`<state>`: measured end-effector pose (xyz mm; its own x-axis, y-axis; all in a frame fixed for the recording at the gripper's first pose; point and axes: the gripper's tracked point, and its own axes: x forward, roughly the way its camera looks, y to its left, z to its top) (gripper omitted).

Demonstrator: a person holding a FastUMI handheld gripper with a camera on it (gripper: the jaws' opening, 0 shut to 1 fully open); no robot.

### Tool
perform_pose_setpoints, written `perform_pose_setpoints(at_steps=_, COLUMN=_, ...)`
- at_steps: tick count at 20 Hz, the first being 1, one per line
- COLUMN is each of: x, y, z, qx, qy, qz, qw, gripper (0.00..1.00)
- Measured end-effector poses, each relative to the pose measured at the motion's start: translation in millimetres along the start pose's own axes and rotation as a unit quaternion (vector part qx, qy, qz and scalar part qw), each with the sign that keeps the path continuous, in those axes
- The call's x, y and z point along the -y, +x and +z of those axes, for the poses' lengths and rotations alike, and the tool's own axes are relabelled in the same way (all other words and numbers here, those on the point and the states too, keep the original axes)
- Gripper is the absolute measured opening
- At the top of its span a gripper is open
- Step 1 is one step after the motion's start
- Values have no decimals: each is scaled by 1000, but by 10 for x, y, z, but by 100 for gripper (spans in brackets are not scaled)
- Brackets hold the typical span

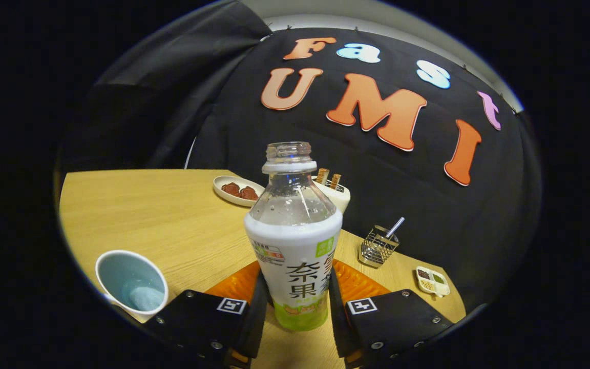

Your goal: Take the bottle from table, then pour the juice into the cup, finally place the bottle on the coaster

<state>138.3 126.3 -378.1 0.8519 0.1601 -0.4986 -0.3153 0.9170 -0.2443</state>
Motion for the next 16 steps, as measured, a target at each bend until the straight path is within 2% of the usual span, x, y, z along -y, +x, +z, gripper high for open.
perform_pose_setpoints(at_steps=4, x=91, y=192, z=119, qx=16, qy=65, qz=-11, qw=998, gripper=57)
perform_pose_setpoints(at_steps=10, x=223, y=463, z=-12, qx=-10, qy=147, qz=-26, qw=989, gripper=57)
perform_pose_setpoints(at_steps=13, x=207, y=545, z=-84, qx=-23, qy=171, qz=-25, qw=985, gripper=56)
perform_pose_setpoints(at_steps=16, x=163, y=579, z=-161, qx=-36, qy=167, qz=-24, qw=985, gripper=59)
